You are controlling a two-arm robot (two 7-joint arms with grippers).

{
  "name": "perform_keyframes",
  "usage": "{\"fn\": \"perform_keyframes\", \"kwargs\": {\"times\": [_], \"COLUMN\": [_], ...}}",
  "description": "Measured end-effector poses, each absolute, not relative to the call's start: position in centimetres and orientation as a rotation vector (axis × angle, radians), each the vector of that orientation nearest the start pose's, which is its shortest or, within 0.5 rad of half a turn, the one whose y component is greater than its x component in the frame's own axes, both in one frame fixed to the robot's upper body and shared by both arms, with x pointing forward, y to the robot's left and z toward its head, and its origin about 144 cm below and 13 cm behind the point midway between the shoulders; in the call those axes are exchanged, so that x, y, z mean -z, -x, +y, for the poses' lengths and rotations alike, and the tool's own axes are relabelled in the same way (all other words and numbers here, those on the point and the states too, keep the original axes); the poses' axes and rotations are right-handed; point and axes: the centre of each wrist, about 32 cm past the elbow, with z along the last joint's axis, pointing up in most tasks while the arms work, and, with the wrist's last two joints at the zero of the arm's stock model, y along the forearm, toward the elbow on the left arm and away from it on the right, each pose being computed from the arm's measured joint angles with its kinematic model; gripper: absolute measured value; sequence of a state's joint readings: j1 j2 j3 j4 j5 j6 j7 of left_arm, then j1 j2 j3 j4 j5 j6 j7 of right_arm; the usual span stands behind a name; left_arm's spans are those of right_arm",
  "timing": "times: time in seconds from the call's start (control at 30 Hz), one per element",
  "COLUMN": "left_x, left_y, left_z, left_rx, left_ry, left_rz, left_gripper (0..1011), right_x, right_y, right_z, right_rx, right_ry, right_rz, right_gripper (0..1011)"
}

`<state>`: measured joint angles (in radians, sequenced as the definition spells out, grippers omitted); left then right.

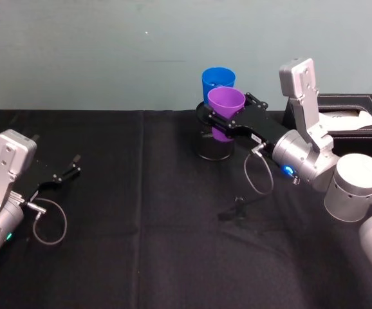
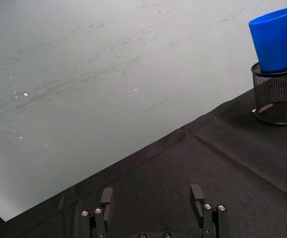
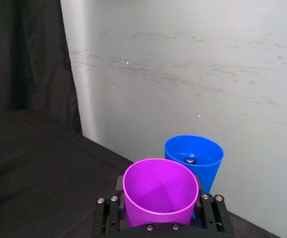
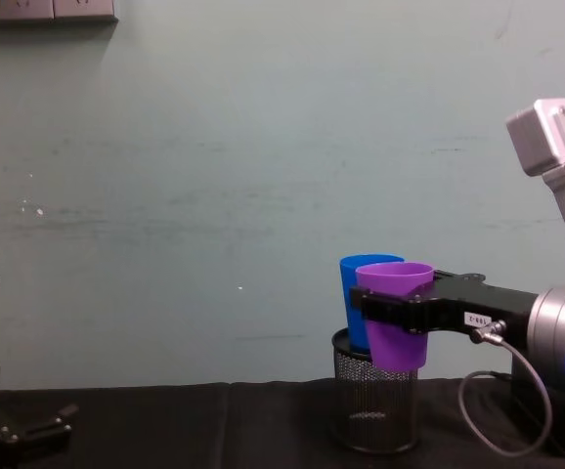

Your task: Pick up one cup with a gripper and tap it against the other cup.

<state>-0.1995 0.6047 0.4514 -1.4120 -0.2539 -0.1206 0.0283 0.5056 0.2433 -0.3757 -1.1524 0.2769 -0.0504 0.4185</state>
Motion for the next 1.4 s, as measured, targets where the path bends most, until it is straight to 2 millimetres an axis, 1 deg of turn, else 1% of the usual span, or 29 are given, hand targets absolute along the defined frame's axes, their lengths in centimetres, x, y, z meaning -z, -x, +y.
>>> {"fn": "perform_keyframes", "kwargs": {"times": [0.37,0.57,0.63,1.0,1.4], "left_x": [-114.0,-114.0,-114.0,-114.0,-114.0], "left_y": [-48.9,-48.9,-48.9,-48.9,-48.9], "left_z": [31.0,31.0,31.0,31.0,31.0], "left_rx": [-1.248,-1.248,-1.248,-1.248,-1.248], "left_ry": [-0.304,-0.304,-0.304,-0.304,-0.304], "left_rz": [-0.285,-0.285,-0.285,-0.285,-0.285], "left_gripper": [1000,1000,1000,1000,1000], "right_x": [-119.4,-120.0,-120.1,-120.1,-120.5], "right_y": [-59.5,-61.5,-61.7,-62.1,-62.3], "right_z": [-22.3,-21.8,-21.7,-21.5,-21.6], "right_rx": [0.924,0.933,0.934,0.939,0.938], "right_ry": [0.058,0.050,0.051,0.052,0.045], "right_rz": [-0.110,-0.119,-0.119,-0.113,-0.119], "right_gripper": [749,749,749,749,749]}}
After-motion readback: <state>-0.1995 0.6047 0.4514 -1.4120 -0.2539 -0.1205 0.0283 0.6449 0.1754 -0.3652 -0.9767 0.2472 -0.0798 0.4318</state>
